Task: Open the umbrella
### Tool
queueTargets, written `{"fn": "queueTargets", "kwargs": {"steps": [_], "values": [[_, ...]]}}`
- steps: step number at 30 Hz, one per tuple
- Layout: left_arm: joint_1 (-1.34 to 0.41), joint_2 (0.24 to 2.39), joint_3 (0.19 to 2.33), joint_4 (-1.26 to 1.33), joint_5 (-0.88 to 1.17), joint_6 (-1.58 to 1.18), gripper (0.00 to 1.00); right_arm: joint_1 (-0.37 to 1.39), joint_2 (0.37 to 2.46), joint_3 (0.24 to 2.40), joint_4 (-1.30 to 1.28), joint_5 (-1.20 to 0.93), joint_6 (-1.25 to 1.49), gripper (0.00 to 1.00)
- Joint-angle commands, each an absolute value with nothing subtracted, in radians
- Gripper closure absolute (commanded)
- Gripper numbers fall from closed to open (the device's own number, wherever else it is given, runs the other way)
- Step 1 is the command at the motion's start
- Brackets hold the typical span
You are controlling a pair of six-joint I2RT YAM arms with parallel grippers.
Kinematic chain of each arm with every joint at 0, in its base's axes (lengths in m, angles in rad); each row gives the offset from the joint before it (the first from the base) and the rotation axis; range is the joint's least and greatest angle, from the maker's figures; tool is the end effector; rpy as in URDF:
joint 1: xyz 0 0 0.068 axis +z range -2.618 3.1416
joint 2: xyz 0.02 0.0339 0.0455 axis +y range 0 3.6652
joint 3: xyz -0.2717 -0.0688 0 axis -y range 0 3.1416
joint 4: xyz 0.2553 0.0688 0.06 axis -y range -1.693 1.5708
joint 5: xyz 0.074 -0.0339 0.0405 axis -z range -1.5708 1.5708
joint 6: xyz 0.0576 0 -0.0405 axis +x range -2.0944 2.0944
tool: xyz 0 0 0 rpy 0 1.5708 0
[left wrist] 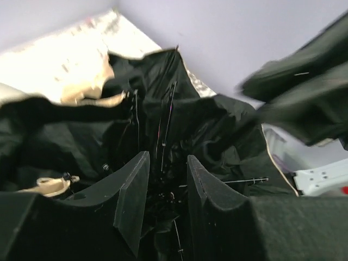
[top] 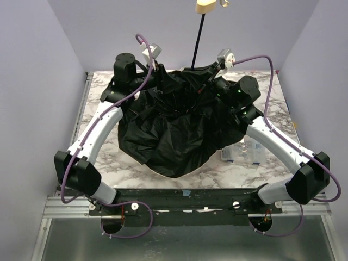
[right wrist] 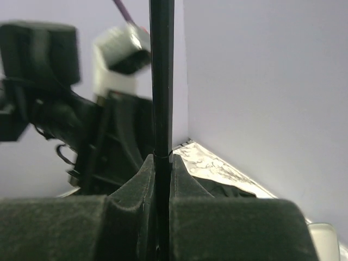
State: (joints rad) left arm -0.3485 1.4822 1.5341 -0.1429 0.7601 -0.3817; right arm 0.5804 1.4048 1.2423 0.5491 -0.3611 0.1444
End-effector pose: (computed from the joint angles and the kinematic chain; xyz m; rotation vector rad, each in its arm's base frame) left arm 0.3277 -0.1613 0.4468 0.5805 1.6780 -1.1661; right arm 0.2859 0.2118 0.4476 -0.5823 1.1104 0.8443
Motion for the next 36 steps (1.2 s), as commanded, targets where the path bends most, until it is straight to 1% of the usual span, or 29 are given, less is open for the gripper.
{"fn": "queueTargets", "kwargs": {"steps": [1, 4, 8, 11, 15, 18, 19, 22, 26, 31, 36], "values": [[-0.351, 1.519, 1.481, -0.106, 0.800, -0.607, 0.66, 0.577, 1.405, 1.287, 0.652, -0.429, 0.172, 1.00], [-0.347, 1.536, 1.472, -0.198, 0.696, -0.560, 0.65, 0.578, 1.411, 1.311, 0.655, -0.446, 0.195, 1.00], [-0.308, 1.554, 1.475, -0.301, 0.544, -0.493, 0.57, 0.578, 1.407, 1.346, 0.642, -0.470, 0.233, 1.00], [-0.276, 1.568, 1.492, -0.398, 0.387, -0.430, 0.46, 0.578, 1.401, 1.353, 0.628, -0.489, 0.248, 1.00], [-0.249, 1.569, 1.517, -0.421, 0.453, -0.355, 0.40, 0.577, 1.396, 1.345, 0.622, -0.507, 0.243, 1.00], [-0.241, 1.524, 1.502, -0.341, 0.592, -0.324, 0.37, 0.577, 1.392, 1.339, 0.614, -0.537, 0.232, 1.00], [-0.237, 1.505, 1.487, -0.286, 0.660, -0.327, 0.37, 0.577, 1.393, 1.335, 0.614, -0.549, 0.231, 1.00], [-0.236, 1.461, 1.485, -0.176, 0.782, -0.361, 0.37, 0.578, 1.393, 1.323, 0.613, -0.578, 0.231, 1.00], [-0.236, 1.456, 1.534, -0.096, 0.883, -0.440, 0.44, 0.577, 1.398, 1.318, 0.617, -0.610, 0.233, 1.00], [-0.261, 1.497, 1.596, -0.094, 0.931, -0.520, 0.53, 0.577, 1.411, 1.322, 0.650, -0.635, 0.245, 1.00], [-0.318, 1.536, 1.640, -0.136, 0.930, -0.516, 0.54, 0.578, 1.414, 1.326, 0.680, -0.672, 0.249, 1.00]]}}
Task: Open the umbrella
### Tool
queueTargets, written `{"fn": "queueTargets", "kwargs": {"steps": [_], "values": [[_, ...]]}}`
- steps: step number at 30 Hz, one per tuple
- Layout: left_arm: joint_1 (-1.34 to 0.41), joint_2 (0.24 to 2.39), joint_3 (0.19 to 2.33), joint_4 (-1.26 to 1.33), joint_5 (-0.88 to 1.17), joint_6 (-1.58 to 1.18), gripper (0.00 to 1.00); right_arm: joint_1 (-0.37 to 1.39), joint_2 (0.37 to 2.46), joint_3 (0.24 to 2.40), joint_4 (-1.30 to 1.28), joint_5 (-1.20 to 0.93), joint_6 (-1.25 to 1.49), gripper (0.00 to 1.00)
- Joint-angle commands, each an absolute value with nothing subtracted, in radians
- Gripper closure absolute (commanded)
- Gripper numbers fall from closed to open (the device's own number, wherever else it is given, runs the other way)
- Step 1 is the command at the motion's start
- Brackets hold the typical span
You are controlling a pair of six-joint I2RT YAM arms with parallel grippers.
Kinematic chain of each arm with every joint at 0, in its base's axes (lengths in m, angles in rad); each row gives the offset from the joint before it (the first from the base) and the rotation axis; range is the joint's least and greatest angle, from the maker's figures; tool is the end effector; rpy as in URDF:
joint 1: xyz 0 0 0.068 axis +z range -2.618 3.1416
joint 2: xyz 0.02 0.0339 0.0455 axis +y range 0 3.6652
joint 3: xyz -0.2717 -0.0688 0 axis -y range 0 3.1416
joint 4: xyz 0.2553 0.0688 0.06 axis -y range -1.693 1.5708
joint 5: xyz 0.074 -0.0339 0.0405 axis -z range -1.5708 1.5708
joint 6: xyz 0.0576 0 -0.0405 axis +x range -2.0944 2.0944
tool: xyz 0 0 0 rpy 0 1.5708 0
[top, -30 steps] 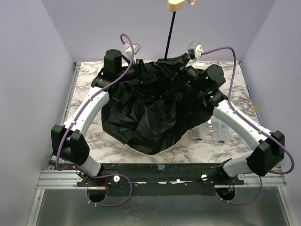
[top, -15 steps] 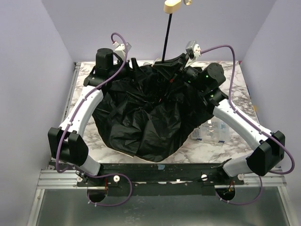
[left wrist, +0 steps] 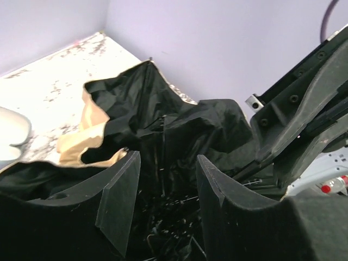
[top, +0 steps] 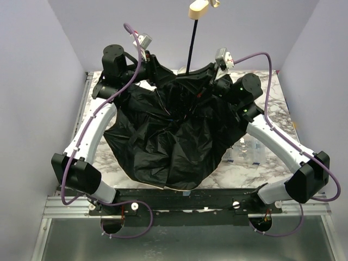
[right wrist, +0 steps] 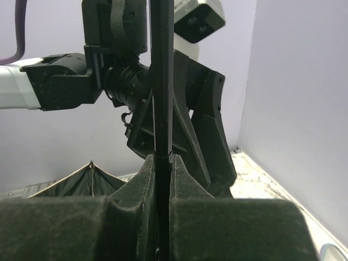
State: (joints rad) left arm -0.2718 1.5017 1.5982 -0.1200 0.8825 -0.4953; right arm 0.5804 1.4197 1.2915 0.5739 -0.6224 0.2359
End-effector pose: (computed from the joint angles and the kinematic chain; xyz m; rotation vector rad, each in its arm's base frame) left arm 0.3350 -0.1395 0.4663 0.5496 1.6556 -1.2728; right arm 0.2734 0.2194 0.4610 -0.7700 1.0256 1.0564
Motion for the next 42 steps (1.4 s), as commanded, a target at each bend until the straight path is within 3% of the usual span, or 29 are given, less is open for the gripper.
{"fn": "queueTargets", "kwargs": {"steps": [1, 9, 12, 17, 21, 28, 34, 42], "values": [[-0.333, 1.543, 1.647, -0.153, 0.927, -0.507, 0.54, 0.578, 1.416, 1.330, 0.681, -0.682, 0.249, 1.00], [-0.373, 1.613, 1.684, -0.277, 0.839, -0.491, 0.52, 0.577, 1.431, 1.369, 0.702, -0.716, 0.272, 1.00], [-0.349, 1.635, 1.682, -0.310, 0.740, -0.477, 0.44, 0.578, 1.427, 1.390, 0.701, -0.727, 0.280, 1.00], [-0.261, 1.673, 1.707, -0.346, 0.652, -0.440, 0.22, 0.577, 1.408, 1.399, 0.688, -0.758, 0.267, 1.00], [-0.223, 1.690, 1.726, -0.372, 0.662, -0.383, 0.16, 0.577, 1.399, 1.382, 0.680, -0.776, 0.265, 1.00], [-0.211, 1.630, 1.708, -0.241, 0.836, -0.344, 0.22, 0.577, 1.408, 1.370, 0.671, -0.750, 0.272, 1.00], [-0.167, 1.543, 1.644, -0.078, 0.863, -0.396, 0.25, 0.573, 1.430, 1.387, 0.575, -0.576, 0.249, 1.00], [-0.169, 1.409, 1.542, -0.035, 1.086, -0.187, 0.16, 0.571, 1.444, 1.389, 0.575, -0.547, 0.273, 1.00]]}}
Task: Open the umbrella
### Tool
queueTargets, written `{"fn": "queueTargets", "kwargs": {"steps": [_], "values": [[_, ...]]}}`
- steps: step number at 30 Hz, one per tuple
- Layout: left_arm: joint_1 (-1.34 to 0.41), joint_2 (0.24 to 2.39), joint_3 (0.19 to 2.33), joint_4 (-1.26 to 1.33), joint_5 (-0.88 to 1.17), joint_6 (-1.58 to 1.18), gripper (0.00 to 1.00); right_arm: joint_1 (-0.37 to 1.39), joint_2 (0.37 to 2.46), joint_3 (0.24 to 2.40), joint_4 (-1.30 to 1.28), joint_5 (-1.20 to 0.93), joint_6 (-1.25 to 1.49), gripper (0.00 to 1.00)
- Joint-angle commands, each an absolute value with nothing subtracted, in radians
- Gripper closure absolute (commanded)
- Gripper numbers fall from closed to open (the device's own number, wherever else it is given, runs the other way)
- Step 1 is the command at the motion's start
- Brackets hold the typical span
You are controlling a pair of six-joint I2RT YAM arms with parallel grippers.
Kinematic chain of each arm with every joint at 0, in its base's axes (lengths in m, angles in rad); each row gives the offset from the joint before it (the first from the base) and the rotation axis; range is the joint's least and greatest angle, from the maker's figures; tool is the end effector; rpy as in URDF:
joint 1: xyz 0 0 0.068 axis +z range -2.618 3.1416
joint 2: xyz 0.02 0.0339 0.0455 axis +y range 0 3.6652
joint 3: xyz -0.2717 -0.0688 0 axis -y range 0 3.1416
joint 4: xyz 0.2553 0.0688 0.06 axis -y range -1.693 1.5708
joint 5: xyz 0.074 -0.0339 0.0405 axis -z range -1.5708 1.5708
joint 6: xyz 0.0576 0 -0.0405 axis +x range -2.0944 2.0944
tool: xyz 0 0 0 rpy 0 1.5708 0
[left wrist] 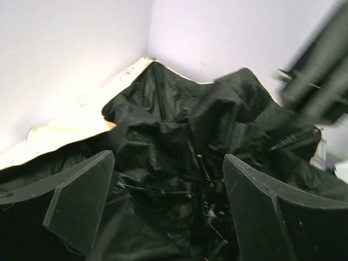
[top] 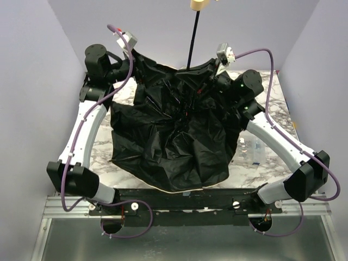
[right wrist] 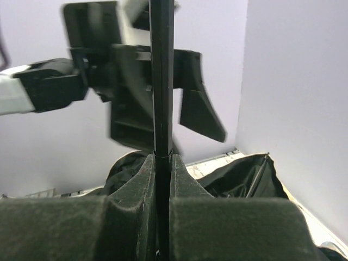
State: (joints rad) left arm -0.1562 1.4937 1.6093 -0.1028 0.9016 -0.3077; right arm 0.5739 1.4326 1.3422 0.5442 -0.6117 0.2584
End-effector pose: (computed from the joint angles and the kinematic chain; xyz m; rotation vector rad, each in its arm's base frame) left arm 0.3441 -0.0999 0.4748 0.6177 1.5461 -1.0523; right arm 0.2769 0.2184 0.4724 -0.7458 1.0323 1.0636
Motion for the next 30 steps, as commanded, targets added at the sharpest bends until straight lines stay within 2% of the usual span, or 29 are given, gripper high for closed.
{"fn": "queueTargets", "kwargs": {"steps": [1, 8, 13, 18, 25, 30], "values": [[-0.175, 1.398, 1.530, -0.035, 1.114, -0.168, 0.16, 0.571, 1.450, 1.393, 0.576, -0.544, 0.278, 1.00], [-0.288, 1.350, 1.492, -0.082, 1.085, -0.023, 0.18, 0.570, 1.463, 1.403, 0.602, -0.561, 0.324, 1.00], [-0.385, 1.362, 1.502, -0.108, 0.971, 0.053, 0.28, 0.571, 1.467, 1.400, 0.628, -0.593, 0.355, 1.00], [-0.414, 1.392, 1.505, -0.047, 0.891, -0.060, 0.39, 0.571, 1.455, 1.391, 0.637, -0.609, 0.359, 1.00], [-0.435, 1.427, 1.509, 0.033, 0.867, -0.178, 0.64, 0.571, 1.454, 1.396, 0.640, -0.614, 0.366, 1.00], [-0.436, 1.439, 1.513, 0.030, 0.854, -0.188, 0.91, 0.571, 1.450, 1.404, 0.638, -0.608, 0.366, 1.00]]}}
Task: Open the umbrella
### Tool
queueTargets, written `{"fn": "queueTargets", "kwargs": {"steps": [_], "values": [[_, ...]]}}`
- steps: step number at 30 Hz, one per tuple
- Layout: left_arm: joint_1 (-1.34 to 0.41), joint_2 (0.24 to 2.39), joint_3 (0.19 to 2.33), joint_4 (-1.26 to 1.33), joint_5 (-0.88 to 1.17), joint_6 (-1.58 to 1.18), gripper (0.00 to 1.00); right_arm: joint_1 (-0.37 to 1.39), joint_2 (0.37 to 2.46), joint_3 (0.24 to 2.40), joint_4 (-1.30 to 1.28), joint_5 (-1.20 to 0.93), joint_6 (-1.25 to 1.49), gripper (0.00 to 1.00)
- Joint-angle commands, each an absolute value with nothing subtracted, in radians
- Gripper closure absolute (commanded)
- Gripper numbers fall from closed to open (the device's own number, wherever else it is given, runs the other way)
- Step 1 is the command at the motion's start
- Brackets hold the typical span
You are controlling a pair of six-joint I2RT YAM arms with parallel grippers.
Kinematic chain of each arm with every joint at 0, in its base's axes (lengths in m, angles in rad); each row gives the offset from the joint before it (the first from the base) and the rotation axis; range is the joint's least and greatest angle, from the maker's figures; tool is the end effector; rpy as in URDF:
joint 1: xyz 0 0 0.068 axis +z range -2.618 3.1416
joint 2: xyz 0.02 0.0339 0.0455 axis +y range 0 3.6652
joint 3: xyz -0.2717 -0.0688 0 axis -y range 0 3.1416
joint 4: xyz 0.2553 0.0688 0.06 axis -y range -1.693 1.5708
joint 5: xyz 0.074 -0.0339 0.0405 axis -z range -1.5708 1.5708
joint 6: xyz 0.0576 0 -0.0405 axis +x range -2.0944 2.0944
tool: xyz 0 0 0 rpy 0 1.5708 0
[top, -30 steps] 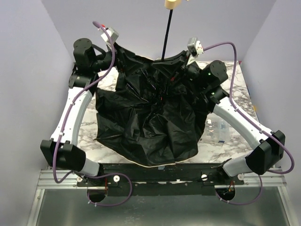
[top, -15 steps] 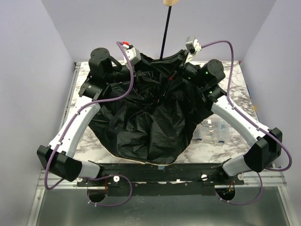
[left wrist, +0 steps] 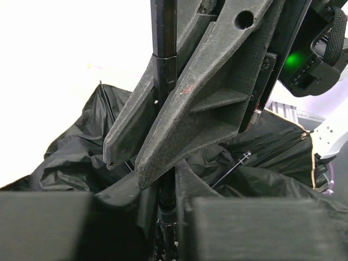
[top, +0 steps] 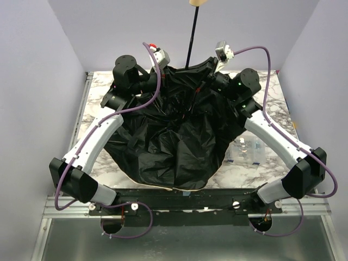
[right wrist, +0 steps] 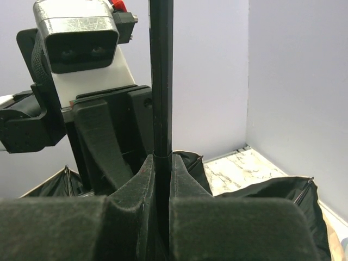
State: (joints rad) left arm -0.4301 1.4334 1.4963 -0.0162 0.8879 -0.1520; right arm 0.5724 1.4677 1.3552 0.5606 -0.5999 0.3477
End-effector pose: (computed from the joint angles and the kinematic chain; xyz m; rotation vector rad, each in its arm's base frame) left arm 0.2941 -0.1841 0.4637 0.9366 1.3650 -1.1205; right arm 0.2867 0.2234 0.4674 -0.6929 1.0823 1.1337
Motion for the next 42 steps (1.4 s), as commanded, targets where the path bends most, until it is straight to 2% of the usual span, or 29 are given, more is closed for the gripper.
{"fn": "queueTargets", "kwargs": {"steps": [1, 2, 3, 7, 9, 11, 14, 16, 20, 23, 27, 35, 42], "values": [[-0.435, 1.437, 1.510, 0.035, 0.853, -0.192, 0.99, 0.571, 1.451, 1.406, 0.635, -0.607, 0.366, 1.00], [-0.436, 1.434, 1.505, 0.043, 0.853, -0.201, 1.00, 0.571, 1.450, 1.408, 0.629, -0.600, 0.363, 1.00], [-0.436, 1.431, 1.499, 0.054, 0.852, -0.210, 1.00, 0.571, 1.446, 1.408, 0.615, -0.586, 0.356, 0.94], [-0.429, 1.426, 1.491, 0.073, 0.822, -0.234, 1.00, 0.562, 1.426, 1.429, 0.494, -0.472, 0.324, 0.50], [-0.421, 1.428, 1.492, 0.080, 0.805, -0.245, 1.00, 0.551, 1.417, 1.441, 0.427, -0.433, 0.309, 0.39], [-0.416, 1.430, 1.495, 0.085, 0.791, -0.245, 1.00, 0.541, 1.399, 1.437, 0.363, -0.368, 0.305, 0.34], [-0.413, 1.432, 1.498, 0.088, 0.785, -0.226, 1.00, 0.503, 1.356, 1.385, 0.313, -0.309, 0.318, 0.34], [-0.413, 1.432, 1.503, 0.082, 0.782, -0.199, 1.00, 0.471, 1.338, 1.367, 0.274, -0.266, 0.332, 0.38], [-0.413, 1.437, 1.514, 0.082, 0.788, -0.171, 1.00, 0.443, 1.354, 1.373, 0.206, -0.207, 0.337, 0.56], [-0.413, 1.446, 1.525, 0.084, 0.785, -0.158, 1.00, 0.443, 1.402, 1.413, 0.152, -0.336, 0.322, 0.71], [-0.414, 1.447, 1.541, 0.078, 0.777, -0.115, 1.00, 0.451, 1.467, 1.451, 0.065, -0.468, 0.329, 0.82], [-0.429, 1.419, 1.544, 0.061, 0.790, -0.023, 1.00, 0.462, 1.589, 1.486, -0.048, -0.422, 0.249, 0.82], [-0.412, 1.357, 1.488, 0.090, 0.789, 0.021, 1.00, 0.449, 1.636, 1.472, -0.123, -0.202, 0.133, 0.70]]}}
